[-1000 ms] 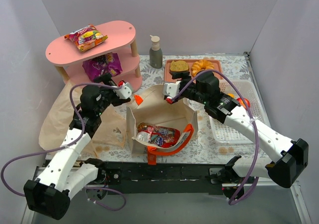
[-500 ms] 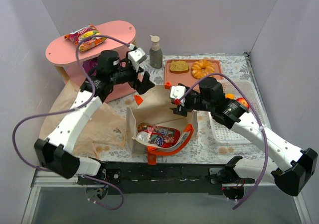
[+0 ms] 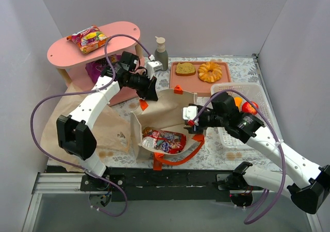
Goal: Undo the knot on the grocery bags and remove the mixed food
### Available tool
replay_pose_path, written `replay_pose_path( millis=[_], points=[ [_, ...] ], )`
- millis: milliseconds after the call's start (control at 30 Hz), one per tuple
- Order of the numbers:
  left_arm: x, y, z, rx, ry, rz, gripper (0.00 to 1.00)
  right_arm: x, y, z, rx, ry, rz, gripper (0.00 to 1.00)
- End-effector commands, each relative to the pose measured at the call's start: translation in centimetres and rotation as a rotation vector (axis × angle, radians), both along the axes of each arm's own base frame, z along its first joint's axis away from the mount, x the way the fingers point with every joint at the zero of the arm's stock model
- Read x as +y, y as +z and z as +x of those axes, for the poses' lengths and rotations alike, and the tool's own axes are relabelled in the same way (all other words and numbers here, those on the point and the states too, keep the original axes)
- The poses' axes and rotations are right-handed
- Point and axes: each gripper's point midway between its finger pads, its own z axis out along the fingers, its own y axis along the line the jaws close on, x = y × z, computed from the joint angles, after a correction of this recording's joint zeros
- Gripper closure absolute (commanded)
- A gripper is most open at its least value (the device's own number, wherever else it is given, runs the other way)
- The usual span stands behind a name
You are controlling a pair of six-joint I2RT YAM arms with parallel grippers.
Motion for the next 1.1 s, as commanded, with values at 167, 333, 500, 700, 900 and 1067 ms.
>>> replay_pose_path(
  millis=[167,333,500,700,900,1067],
  points=[
    [-1.5,11.9,-5.3,-0.413,-0.153,-0.311,1.0,-3.0,-5.2,-3.3,-0.085,0.135,-0.139,0.36],
    [-0.9,10.2,-7.4,-0.376,-0.189,-0.287,1.0,-2.8,-6.1,-3.5,-0.085,0.161,-0.153,0.36],
    [-1.2,9.7,-8.1,-0.451,-0.195,-0.274,1.0,-2.7,-6.6,-3.6,-0.075,0.171,-0.159,0.36],
    [-1.2,6.5,-7.5,-0.396,-0.16,-0.223,1.0,-0.2,-4.5,-3.2,-0.099,0.219,-0.071,0.36],
    [-1.3,4.9,-6.5,-0.357,-0.088,-0.218,1.0,3.5,-0.2,-1.4,-0.09,0.223,0.021,0.48],
    [-1.3,4.7,-5.6,-0.354,-0.03,-0.223,1.0,4.9,-3.8,-1.4,-0.022,0.314,-0.042,0.45]
  ],
)
